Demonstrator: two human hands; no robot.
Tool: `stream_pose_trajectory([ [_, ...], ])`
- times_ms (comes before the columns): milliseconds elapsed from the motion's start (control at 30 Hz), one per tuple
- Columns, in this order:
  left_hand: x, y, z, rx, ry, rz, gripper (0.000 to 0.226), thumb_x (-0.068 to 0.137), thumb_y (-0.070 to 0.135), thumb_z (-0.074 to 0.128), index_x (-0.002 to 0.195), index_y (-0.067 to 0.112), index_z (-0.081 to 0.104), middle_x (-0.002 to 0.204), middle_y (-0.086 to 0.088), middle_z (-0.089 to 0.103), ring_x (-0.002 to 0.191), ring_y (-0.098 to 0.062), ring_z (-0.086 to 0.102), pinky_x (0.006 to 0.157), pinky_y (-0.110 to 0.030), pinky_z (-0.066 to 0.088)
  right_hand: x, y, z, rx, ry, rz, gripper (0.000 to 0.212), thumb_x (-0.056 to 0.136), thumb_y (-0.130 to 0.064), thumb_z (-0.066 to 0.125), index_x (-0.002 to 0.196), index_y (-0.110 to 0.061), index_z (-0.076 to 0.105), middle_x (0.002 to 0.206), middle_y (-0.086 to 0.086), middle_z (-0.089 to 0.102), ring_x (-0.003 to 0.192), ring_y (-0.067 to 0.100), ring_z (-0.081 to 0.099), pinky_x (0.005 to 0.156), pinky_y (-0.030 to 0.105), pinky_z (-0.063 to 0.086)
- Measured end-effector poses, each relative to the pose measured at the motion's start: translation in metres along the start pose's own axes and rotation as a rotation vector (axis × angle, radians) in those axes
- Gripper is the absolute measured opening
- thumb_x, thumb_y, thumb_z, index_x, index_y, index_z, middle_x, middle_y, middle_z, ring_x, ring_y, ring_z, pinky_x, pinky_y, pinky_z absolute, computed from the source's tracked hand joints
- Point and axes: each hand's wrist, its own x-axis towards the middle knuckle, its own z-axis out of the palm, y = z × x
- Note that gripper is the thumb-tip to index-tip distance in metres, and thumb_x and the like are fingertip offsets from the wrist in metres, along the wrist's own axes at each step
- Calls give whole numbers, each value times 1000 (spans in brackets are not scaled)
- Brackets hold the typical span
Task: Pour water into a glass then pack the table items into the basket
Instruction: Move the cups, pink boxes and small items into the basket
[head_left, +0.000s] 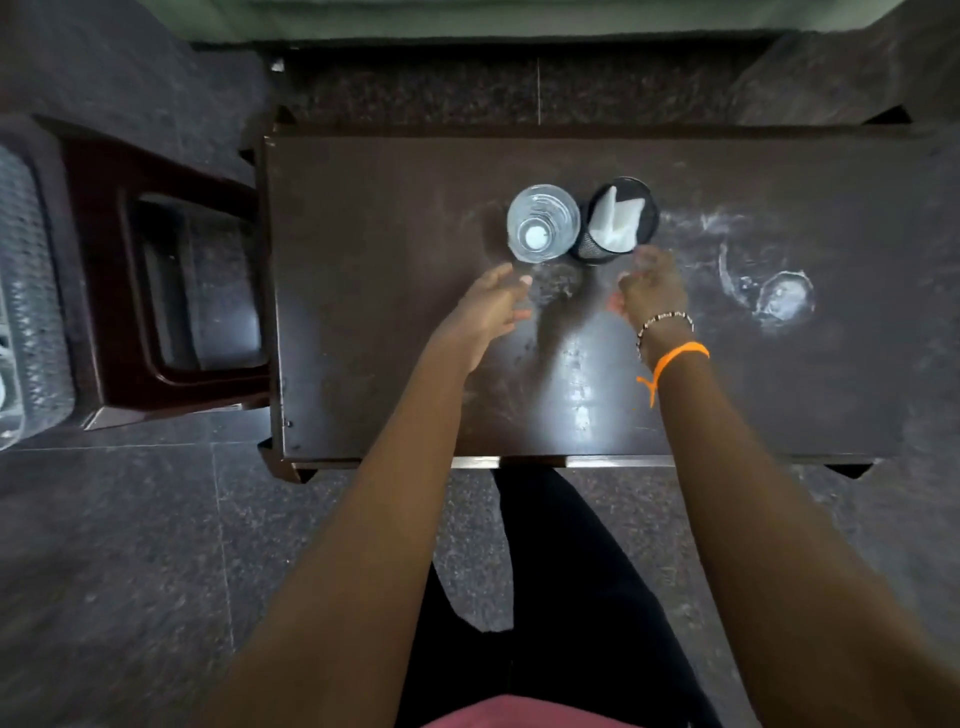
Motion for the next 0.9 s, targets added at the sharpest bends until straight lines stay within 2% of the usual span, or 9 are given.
stream_pose_trajectory([
  [100, 13, 8, 16, 99, 14, 12, 61, 96, 23, 46, 148, 23, 14, 142, -6, 44, 106, -19, 52, 92, -31, 38, 32, -8, -8, -196, 13, -141, 50, 84, 5, 44, 133, -8, 45, 129, 17, 55, 101, 23, 54, 93, 35, 44],
  [200, 23, 11, 25, 183, 21, 17, 63, 96, 25, 45, 149, 23, 10, 154, -4, 28, 130, -22, 40, 102, -34, 35, 50, -12, -11, -397, -95, -145, 46, 90, -4, 47, 136, -7, 46, 142, 15, 46, 129, 27, 46, 102, 24, 30],
  [333, 31, 11, 32, 224, 36, 4, 67, 95, 27, 46, 149, 22, 7, 157, -3, 18, 140, -23, 30, 116, -41, 24, 56, -10, -11, -391, -137, -80, 39, 91, -3, 42, 129, -1, 51, 118, 16, 58, 113, 20, 53, 87, 24, 39],
  [400, 31, 10, 35, 210, 75, 18, 68, 93, 26, 49, 149, 21, 11, 155, -3, 24, 136, -17, 34, 111, -32, 28, 55, -9, -11, -334, -127, -45, 39, 91, -2, 42, 128, -2, 53, 111, 9, 57, 111, 13, 50, 86, 24, 39],
  [467, 32, 8, 36, 195, 113, 50, 67, 92, 23, 52, 149, 19, 16, 152, -2, 32, 122, -6, 37, 100, -25, 31, 54, -5, -10, -280, -121, -28, 40, 91, -3, 44, 129, -1, 52, 129, 12, 58, 123, 22, 51, 94, 27, 40],
  [533, 32, 6, 38, 190, 126, 68, 67, 92, 21, 54, 148, 17, 18, 150, -1, 36, 115, -2, 36, 94, -20, 30, 51, -3, -8, -237, -124, -26, 37, 89, -4, 47, 125, 2, 54, 121, 10, 60, 112, 22, 55, 83, 24, 39],
  [600, 30, 4, 38, 200, 124, 73, 66, 92, 20, 55, 148, 17, 20, 150, 0, 35, 126, -5, 36, 92, -18, 26, 49, -5, -6, -214, -149, -18, 37, 87, -7, 50, 124, 2, 54, 113, 8, 59, 102, 21, 54, 78, 21, 37],
  [733, 21, 4, 36, 257, 132, 102, 53, 94, 20, 51, 143, 15, 32, 149, -2, 38, 130, -9, 37, 93, -19, 26, 43, -10, -7, -104, -190, -30, 53, 90, -7, 49, 141, -12, 37, 146, 11, 42, 115, 21, 49, 108, 36, 38],
  [900, 0, -3, 25, 320, 156, 133, 36, 95, 19, 48, 130, 13, 50, 136, -6, 53, 125, -18, 47, 95, -21, 33, 25, -10, -18, 6, -143, -41, 41, 90, -3, 48, 130, -11, 53, 141, 11, 45, 124, 27, 48, 107, 44, 43],
])
